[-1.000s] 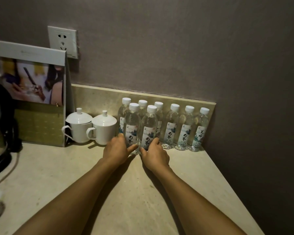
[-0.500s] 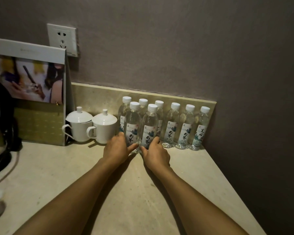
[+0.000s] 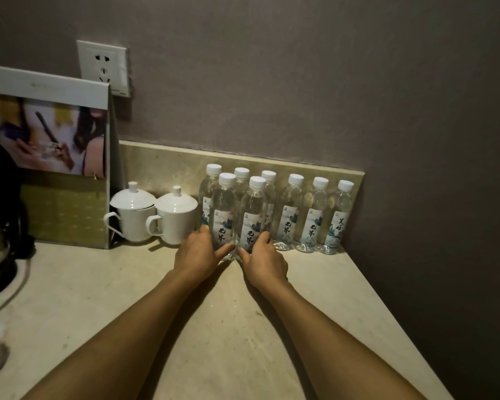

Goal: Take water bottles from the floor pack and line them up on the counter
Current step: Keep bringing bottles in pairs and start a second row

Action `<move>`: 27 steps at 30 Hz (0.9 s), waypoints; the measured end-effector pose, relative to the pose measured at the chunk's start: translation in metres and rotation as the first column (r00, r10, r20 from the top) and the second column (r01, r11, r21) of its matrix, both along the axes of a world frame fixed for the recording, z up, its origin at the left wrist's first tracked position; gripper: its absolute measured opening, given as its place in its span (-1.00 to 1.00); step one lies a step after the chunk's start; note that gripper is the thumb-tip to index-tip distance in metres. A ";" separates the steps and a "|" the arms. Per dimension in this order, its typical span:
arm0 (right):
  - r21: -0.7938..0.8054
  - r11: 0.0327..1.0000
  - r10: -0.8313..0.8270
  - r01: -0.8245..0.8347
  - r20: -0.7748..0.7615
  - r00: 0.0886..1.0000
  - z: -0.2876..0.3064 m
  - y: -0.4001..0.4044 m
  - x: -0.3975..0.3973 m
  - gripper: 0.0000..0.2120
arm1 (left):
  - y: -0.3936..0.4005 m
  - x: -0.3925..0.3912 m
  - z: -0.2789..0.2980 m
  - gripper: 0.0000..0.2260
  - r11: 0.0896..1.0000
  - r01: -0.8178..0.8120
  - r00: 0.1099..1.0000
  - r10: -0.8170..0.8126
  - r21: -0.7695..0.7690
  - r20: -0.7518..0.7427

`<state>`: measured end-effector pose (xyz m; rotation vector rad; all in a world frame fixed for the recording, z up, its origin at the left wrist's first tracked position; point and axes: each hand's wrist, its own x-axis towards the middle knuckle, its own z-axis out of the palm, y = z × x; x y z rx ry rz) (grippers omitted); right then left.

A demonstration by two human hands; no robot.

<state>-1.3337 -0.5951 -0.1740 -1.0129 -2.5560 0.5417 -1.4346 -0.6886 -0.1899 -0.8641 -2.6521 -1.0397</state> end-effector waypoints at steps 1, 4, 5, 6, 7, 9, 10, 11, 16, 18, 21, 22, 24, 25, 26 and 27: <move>-0.006 1.000 -0.004 0.004 0.000 1.000 -0.001 0.000 0.000 -0.50 | -0.001 0.000 0.000 -0.61 1.000 0.003 1.000 -0.003 0.004 0.012; 0.006 1.000 -0.006 0.006 0.011 1.000 0.000 -0.001 0.000 -0.49 | -0.003 0.001 -0.002 -0.55 0.999 0.026 0.999 -0.027 0.019 0.039; 0.013 1.000 -0.007 0.007 0.012 1.000 0.000 -0.001 0.000 -0.50 | -0.003 0.002 -0.002 -0.52 0.999 0.036 0.999 -0.037 0.022 0.039; 0.016 1.000 -0.009 0.008 0.010 1.000 0.001 0.000 0.000 -0.50 | -0.004 0.001 -0.001 -0.51 0.999 0.043 0.998 -0.044 0.022 0.037; 0.014 1.000 -0.010 0.010 0.008 1.000 0.001 0.000 -0.001 -0.51 | -0.004 0.001 0.000 -0.50 0.999 0.046 0.998 -0.047 0.018 0.040; 0.003 1.000 -0.008 0.008 0.010 1.000 0.002 0.000 -0.001 -0.53 | -0.004 -0.001 0.001 -0.51 0.999 0.049 0.997 -0.050 0.010 0.051; -0.003 1.000 -0.005 0.005 0.012 1.000 0.001 0.000 -0.001 -0.54 | -0.004 -0.001 0.001 -0.51 0.999 0.053 0.997 -0.054 0.010 0.056; -0.007 1.000 -0.003 0.003 0.012 1.000 0.001 0.000 -0.001 -0.54 | -0.004 -0.001 0.001 -0.52 0.998 0.057 0.996 -0.058 0.010 0.061; 0.000 1.000 -0.005 0.005 0.008 1.000 0.002 0.000 -0.001 -0.56 | -0.005 0.000 0.000 -0.53 0.999 0.050 0.997 -0.051 0.013 0.052; -0.004 1.000 -0.008 0.008 0.009 1.000 0.003 0.000 -0.001 -0.56 | -0.006 0.000 0.001 -0.52 0.998 0.055 0.997 -0.056 0.019 0.052; -0.030 0.999 -0.015 0.015 0.002 1.000 0.004 -0.001 -0.001 -0.55 | -0.006 0.001 0.003 -0.51 0.998 0.057 0.997 -0.057 0.019 0.055; -0.042 0.999 -0.014 0.014 -0.001 1.000 0.004 -0.001 -0.001 -0.53 | -0.006 0.002 0.003 -0.50 0.998 0.060 0.996 -0.061 0.021 0.062; -0.076 0.997 -0.003 0.002 -0.004 1.000 0.004 -0.001 0.000 -0.46 | -0.006 0.003 0.003 -0.50 0.997 0.070 0.993 -0.073 0.035 0.090; -0.098 0.995 0.009 -0.010 -0.005 1.000 0.004 0.000 0.001 -0.39 | -0.006 0.004 0.003 -0.49 0.996 0.069 0.992 -0.074 0.053 0.106; -0.119 0.993 0.021 -0.022 -0.006 1.000 0.004 0.002 0.002 -0.31 | -0.006 0.005 0.004 -0.48 0.996 0.057 0.990 -0.066 0.073 0.125; -0.137 0.990 0.030 -0.031 -0.009 1.000 0.005 0.003 0.003 -0.26 | -0.006 0.006 0.004 -0.47 0.995 0.037 0.989 -0.050 0.091 0.143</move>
